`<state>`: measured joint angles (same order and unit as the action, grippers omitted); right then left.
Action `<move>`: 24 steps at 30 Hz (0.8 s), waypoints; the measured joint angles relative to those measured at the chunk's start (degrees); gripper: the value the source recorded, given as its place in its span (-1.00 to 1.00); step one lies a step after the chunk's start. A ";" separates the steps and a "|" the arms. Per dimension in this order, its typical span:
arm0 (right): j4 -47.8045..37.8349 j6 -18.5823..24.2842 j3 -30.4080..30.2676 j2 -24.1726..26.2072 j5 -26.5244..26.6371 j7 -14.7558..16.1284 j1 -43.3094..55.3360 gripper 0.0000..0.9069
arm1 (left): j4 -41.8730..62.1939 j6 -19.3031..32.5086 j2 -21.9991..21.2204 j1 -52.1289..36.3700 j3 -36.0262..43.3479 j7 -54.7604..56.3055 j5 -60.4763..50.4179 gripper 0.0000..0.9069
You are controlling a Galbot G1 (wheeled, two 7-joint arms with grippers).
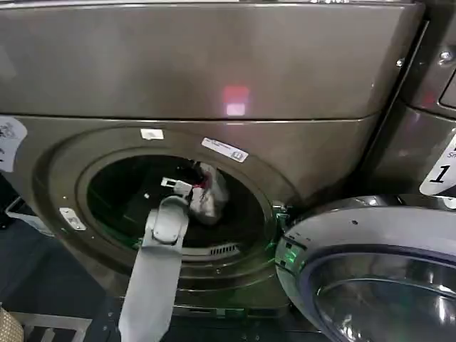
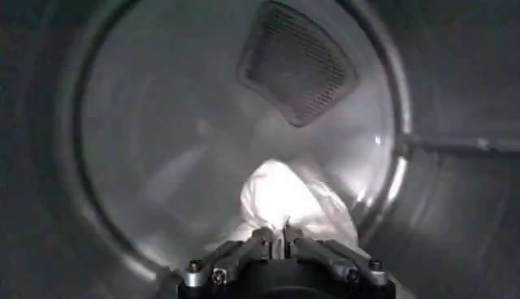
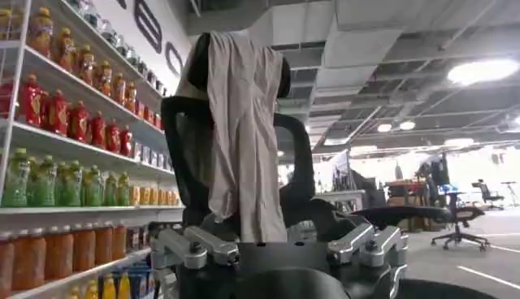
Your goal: Grasp the clothes from the dryer.
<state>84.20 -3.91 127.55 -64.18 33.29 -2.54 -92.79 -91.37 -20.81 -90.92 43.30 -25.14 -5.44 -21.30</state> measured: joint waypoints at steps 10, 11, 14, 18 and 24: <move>0.08 0.51 -0.57 -0.03 -0.11 0.05 0.32 1.00 | -2.33 -2.44 -1.24 1.27 0.96 9.30 7.83 -1.00; 0.06 0.53 -0.69 -0.03 -0.13 -0.01 0.38 1.00 | -2.45 -2.62 -1.27 1.29 0.98 9.84 8.36 -1.00; 0.35 0.28 -0.61 -0.16 -0.10 -0.07 0.41 1.00 | -2.43 -3.02 -1.28 1.26 0.96 10.90 9.29 -1.00; 1.40 -1.29 0.06 -0.02 -0.55 -0.69 0.76 1.00 | -2.49 -3.53 -1.28 1.55 0.85 11.42 9.85 -1.00; 2.91 -2.94 0.02 -0.26 -1.10 -0.62 1.10 1.00 | -2.90 -4.14 -1.09 1.20 0.64 11.55 10.39 -1.00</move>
<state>87.11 -6.85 127.57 -64.44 32.18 -3.16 -91.69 -94.27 -24.95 -92.01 44.50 -24.50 6.12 -10.91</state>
